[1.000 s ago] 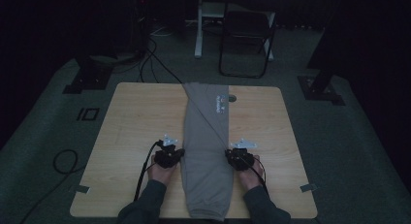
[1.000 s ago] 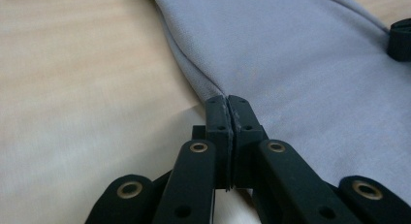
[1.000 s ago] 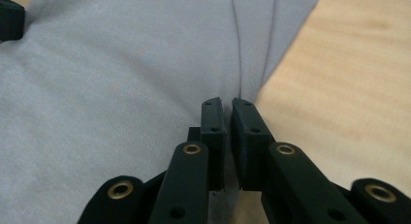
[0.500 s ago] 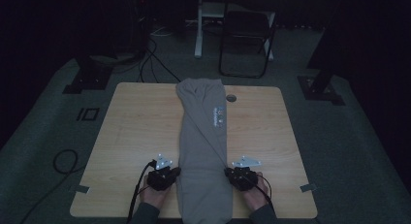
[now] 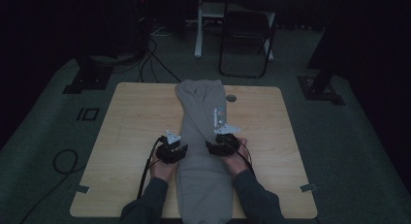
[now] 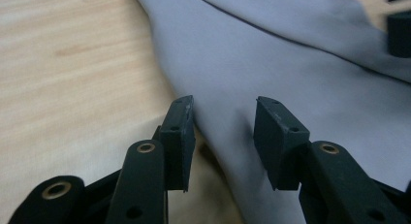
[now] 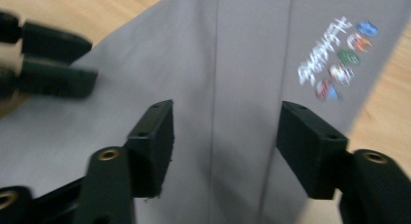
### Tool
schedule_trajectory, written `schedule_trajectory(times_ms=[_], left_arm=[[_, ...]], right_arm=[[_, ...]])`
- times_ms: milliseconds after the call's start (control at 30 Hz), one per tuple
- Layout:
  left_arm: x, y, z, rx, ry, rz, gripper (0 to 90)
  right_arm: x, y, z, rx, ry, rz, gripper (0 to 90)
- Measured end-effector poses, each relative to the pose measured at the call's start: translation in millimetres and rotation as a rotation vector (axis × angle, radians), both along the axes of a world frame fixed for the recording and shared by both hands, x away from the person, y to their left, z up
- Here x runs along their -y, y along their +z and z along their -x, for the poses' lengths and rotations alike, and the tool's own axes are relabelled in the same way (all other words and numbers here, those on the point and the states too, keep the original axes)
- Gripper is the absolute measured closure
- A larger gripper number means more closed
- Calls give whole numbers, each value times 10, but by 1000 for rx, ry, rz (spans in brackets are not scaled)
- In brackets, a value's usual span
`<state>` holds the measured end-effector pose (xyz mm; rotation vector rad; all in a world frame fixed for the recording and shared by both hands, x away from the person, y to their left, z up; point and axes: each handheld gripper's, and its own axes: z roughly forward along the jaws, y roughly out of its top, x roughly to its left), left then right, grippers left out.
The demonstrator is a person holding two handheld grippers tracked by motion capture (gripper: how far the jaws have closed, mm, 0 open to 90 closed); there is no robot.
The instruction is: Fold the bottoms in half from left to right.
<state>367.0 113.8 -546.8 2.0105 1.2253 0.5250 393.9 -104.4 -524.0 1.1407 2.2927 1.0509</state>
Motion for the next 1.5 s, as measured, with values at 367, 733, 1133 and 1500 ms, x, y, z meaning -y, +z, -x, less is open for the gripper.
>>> schedule_trajectory(times_ms=[367, 733, 1133, 1500], left_arm=[[-4, -55, -33, -19, 12, -3, 577], [-29, -77, -22, -19, 13, 28, 577], [-24, 76, -332, 7, 29, 20, 553], [-21, -10, -652, -89, 48, 34, 779]], right_arm=[[-287, -225, -472, -38, -95, 114, 350], [458, -242, -624, -81, -330, 17, 484], [361, -218, -632, -82, -282, 29, 752], [394, -230, -602, -101, -265, -16, 850]])
